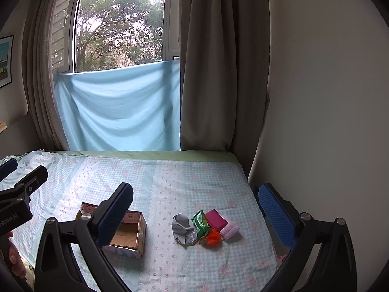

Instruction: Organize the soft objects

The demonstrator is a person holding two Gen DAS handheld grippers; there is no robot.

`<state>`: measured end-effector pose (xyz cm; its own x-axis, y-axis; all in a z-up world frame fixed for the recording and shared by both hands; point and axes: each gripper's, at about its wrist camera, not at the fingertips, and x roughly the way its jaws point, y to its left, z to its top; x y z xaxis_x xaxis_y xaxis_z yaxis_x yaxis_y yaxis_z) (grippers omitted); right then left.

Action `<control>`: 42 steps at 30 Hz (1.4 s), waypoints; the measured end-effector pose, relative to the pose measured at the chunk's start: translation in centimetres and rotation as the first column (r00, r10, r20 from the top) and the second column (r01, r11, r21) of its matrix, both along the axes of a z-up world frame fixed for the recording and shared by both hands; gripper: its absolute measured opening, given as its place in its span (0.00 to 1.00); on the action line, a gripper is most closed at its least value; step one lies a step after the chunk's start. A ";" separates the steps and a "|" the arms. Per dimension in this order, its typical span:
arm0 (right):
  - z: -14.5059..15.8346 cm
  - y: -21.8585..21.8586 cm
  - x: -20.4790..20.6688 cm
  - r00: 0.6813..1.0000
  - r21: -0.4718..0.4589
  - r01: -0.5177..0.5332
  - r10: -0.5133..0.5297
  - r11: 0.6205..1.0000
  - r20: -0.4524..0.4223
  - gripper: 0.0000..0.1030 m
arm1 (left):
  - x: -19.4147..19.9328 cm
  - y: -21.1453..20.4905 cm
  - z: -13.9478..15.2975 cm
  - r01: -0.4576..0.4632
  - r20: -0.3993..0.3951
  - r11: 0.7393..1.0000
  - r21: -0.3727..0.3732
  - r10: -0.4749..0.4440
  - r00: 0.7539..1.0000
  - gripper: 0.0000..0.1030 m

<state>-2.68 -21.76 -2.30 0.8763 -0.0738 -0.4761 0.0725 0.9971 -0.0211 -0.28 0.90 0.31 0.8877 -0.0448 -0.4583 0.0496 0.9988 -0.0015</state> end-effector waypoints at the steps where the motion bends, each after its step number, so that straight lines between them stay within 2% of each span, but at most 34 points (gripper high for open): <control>1: 0.1 0.1 -0.1 1.000 -0.004 0.006 -0.006 1.000 0.001 1.00 | 0.0 0.0 0.0 0.001 0.000 1.000 -0.001 -0.001 1.000 1.00; 42: 0.2 0.0 -1.4 1.000 0.007 0.008 -0.008 1.000 0.016 1.00 | -0.7 -0.2 -0.3 0.031 -0.001 0.999 -0.017 -0.031 1.000 1.00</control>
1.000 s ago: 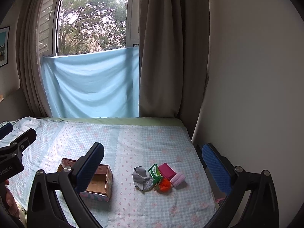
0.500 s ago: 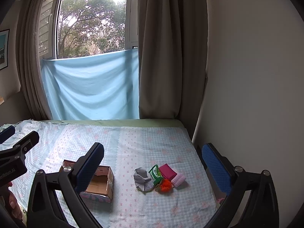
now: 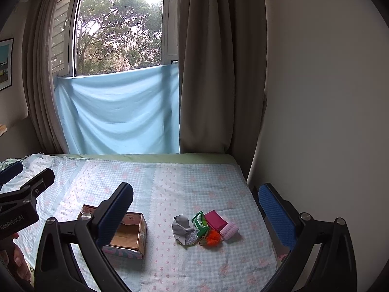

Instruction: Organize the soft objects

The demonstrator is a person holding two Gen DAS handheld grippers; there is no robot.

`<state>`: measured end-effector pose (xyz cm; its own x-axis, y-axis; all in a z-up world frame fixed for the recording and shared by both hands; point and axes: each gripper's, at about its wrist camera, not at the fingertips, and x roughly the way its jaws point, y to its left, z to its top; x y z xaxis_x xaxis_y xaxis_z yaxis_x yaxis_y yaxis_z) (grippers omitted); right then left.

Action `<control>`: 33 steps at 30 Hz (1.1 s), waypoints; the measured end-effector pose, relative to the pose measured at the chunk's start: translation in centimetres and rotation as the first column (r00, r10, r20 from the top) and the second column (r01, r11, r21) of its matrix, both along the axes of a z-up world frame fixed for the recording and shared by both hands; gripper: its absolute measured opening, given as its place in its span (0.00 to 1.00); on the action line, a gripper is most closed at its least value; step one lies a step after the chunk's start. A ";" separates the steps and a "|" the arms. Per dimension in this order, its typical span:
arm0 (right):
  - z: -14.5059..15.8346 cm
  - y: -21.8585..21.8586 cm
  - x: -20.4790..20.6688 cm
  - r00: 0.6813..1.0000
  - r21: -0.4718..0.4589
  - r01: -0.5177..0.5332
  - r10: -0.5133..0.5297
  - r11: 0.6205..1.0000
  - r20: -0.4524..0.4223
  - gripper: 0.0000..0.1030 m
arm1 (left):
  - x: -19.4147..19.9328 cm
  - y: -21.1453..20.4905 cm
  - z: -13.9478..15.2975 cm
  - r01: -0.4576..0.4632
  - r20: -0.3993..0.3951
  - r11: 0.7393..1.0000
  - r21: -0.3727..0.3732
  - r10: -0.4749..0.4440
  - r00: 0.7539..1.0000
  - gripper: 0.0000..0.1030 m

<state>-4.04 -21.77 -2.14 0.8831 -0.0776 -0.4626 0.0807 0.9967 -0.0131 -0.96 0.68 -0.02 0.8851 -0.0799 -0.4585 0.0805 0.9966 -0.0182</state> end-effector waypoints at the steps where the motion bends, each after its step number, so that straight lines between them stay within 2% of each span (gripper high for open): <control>1: -0.1 0.1 0.0 1.000 0.000 0.000 0.000 1.000 -0.001 1.00 | 0.0 0.1 0.1 0.000 0.000 1.000 0.000 0.000 1.000 1.00; 16: -0.3 1.0 0.3 1.000 0.012 -0.005 0.005 1.000 -0.002 1.00 | 0.5 0.6 0.0 0.013 -0.013 1.000 0.007 -0.013 1.000 1.00; 24: -0.4 1.8 1.4 1.000 0.035 0.008 -0.007 0.999 -0.012 1.00 | 2.5 1.3 -0.6 0.033 -0.069 0.999 0.013 -0.032 0.997 1.00; 29: -1.3 1.5 2.1 0.998 0.010 0.055 -0.055 0.998 -0.021 1.00 | 4.7 0.8 -2.6 0.072 -0.100 0.997 0.006 -0.071 0.992 1.00; 33: -3.0 0.2 3.5 0.995 -0.005 0.066 -0.066 0.998 -0.070 1.00 | 6.9 -0.4 -5.7 0.082 -0.200 0.995 -0.056 -0.092 0.975 1.00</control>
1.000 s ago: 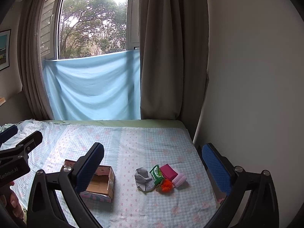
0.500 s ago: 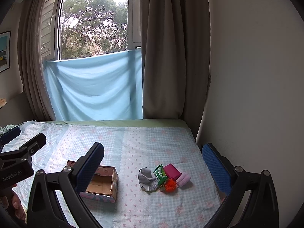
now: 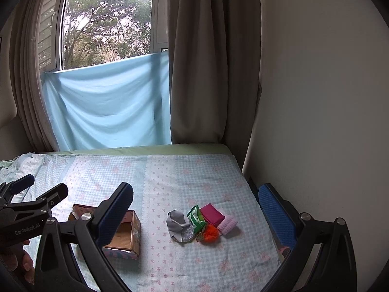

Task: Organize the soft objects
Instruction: 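Grasp the grey cloth with the left tool while the right tool grasps the green wipes pack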

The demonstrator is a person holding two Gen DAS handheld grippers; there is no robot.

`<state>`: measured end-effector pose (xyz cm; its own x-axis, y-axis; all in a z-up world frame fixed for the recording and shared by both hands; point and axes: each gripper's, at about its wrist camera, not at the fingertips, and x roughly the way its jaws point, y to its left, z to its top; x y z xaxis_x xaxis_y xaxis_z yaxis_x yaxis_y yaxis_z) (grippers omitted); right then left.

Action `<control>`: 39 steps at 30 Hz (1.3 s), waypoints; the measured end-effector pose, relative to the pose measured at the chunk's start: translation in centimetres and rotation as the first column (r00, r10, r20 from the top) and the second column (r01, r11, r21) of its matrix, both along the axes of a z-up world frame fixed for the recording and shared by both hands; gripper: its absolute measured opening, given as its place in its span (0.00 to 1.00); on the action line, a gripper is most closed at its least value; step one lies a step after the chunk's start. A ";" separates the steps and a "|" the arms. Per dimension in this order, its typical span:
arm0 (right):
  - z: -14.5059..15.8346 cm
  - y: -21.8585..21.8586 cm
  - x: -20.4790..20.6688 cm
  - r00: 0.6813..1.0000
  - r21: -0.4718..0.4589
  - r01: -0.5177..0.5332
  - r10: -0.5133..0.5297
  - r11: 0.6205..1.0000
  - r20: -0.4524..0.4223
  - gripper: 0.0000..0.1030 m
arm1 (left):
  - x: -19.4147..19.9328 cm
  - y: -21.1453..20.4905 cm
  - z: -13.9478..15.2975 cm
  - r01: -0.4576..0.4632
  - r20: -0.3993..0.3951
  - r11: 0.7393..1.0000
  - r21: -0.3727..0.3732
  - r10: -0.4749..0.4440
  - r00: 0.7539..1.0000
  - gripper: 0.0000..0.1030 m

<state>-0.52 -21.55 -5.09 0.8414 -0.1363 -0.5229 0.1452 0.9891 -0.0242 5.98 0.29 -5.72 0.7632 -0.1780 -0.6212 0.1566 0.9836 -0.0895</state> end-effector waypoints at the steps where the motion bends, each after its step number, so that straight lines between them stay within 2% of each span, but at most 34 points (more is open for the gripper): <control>1: -0.4 -0.4 0.5 1.000 -0.007 0.001 -0.002 1.000 -0.012 1.00 | 0.5 -0.4 -0.8 0.007 -0.022 1.000 -0.010 -0.007 1.000 0.99; 6: -3.2 -3.1 3.2 0.998 -0.017 -0.033 0.032 0.999 -0.059 1.00 | 3.6 -3.6 -5.0 0.034 -0.107 0.999 -0.025 -0.037 0.994 1.00; 11: -7.8 -6.2 7.5 0.986 0.024 -0.091 0.093 0.996 -0.139 1.00 | 7.2 -7.3 -10.4 0.037 -0.181 0.999 -0.031 -0.042 0.983 0.99; 21: -20.1 -9.6 16.7 0.941 0.097 -0.187 0.207 0.978 -0.268 1.00 | 15.1 -11.9 -23.6 0.005 -0.325 0.998 -0.066 -0.026 0.945 0.99; 28: -29.3 -9.4 21.0 0.883 0.130 -0.299 0.326 0.945 -0.338 0.90 | 19.2 -13.2 -31.2 -0.008 -0.408 0.994 -0.106 -0.037 0.912 0.96; 31: -32.5 -9.2 22.4 0.857 0.126 -0.327 0.349 0.937 -0.378 0.83 | 20.5 -13.6 -34.2 -0.016 -0.448 0.992 -0.122 -0.041 0.893 0.91; 33: -34.5 -9.1 23.4 0.843 0.117 -0.344 0.361 0.932 -0.399 0.80 | 21.2 -13.8 -36.0 -0.030 -0.481 0.990 -0.138 -0.040 0.876 0.84; 39: -38.4 -8.4 24.9 0.810 0.094 -0.400 0.400 0.912 -0.429 0.73 | 22.7 -14.4 -40.4 -0.058 -0.546 0.983 -0.176 -0.048 0.837 0.72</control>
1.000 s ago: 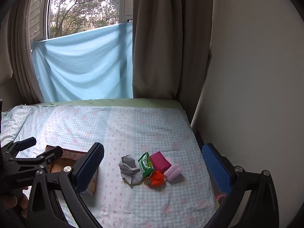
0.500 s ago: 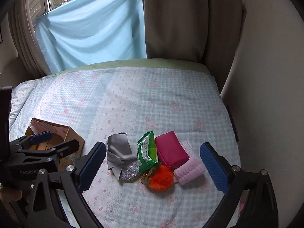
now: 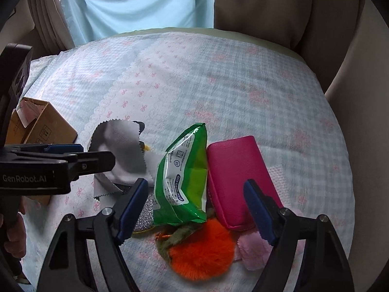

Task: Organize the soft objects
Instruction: 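Grasp the grey cloth with the left tool while the right tool grasps the green wipes pack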

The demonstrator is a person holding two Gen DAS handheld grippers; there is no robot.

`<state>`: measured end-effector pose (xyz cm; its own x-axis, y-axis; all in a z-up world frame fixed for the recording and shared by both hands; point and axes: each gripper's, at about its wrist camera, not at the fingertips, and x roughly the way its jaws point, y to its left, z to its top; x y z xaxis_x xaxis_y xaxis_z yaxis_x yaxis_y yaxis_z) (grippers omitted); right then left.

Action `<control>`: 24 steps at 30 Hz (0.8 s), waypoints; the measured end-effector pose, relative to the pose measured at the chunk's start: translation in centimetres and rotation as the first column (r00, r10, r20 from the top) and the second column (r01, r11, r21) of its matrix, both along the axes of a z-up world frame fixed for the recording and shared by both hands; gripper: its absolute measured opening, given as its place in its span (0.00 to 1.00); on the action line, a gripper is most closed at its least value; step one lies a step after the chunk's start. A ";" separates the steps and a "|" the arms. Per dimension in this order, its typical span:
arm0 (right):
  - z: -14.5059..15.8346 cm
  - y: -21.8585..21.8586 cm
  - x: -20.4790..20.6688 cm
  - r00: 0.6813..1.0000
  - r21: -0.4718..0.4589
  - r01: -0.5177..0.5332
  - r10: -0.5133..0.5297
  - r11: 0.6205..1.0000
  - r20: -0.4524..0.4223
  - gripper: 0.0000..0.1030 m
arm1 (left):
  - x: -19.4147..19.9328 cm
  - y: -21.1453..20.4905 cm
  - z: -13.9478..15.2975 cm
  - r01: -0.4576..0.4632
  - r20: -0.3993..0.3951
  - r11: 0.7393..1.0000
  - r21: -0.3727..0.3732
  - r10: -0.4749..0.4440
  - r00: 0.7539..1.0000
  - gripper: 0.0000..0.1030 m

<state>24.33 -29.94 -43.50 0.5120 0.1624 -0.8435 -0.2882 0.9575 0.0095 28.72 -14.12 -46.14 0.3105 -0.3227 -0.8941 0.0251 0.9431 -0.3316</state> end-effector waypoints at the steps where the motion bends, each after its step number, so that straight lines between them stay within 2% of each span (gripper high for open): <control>1: -0.4 0.2 0.2 1.000 -0.001 -0.007 0.007 1.000 -0.002 0.73 | 0.1 -0.1 -0.5 0.001 -0.010 1.000 -0.006 -0.001 1.000 0.72; 4: -1.5 0.7 0.5 1.000 -0.007 -0.026 0.026 1.000 -0.008 0.67 | 0.4 -0.4 -1.6 0.007 -0.043 1.000 -0.026 -0.008 0.999 0.61; 6: -1.9 1.2 0.5 0.999 -0.025 -0.039 0.039 0.999 -0.006 0.62 | 0.4 -0.4 -2.2 0.011 -0.063 1.000 -0.029 -0.013 0.998 0.42; 8: -2.1 1.7 0.5 0.999 -0.046 -0.053 0.053 0.998 0.002 0.55 | 0.5 -0.5 -2.7 0.010 -0.081 1.000 -0.017 -0.011 0.997 0.34; 9: -2.1 1.9 0.5 0.998 -0.048 -0.059 0.059 0.997 -0.001 0.48 | 0.5 -0.5 -2.8 0.007 -0.087 1.000 -0.013 -0.008 0.996 0.29; 12: -2.2 2.3 0.3 0.999 -0.067 -0.054 0.054 0.996 -0.002 0.45 | 0.7 -0.5 -3.1 0.007 -0.093 1.000 0.009 -0.006 0.996 0.19; 14: -2.3 2.4 0.2 0.999 -0.073 -0.044 0.044 0.996 -0.001 0.43 | 0.7 -0.4 -3.0 0.001 -0.097 1.000 0.012 0.000 0.995 0.17; 16: -2.3 2.3 0.2 1.000 -0.071 -0.027 0.027 0.997 -0.001 0.38 | 0.4 -0.2 -2.7 -0.004 -0.092 1.000 0.005 0.005 0.996 0.14; 24: -1.9 2.0 0.0 1.000 -0.053 0.016 -0.016 0.998 0.008 0.33 | -1.0 0.3 -1.5 0.000 -0.065 1.000 0.020 0.001 0.998 0.11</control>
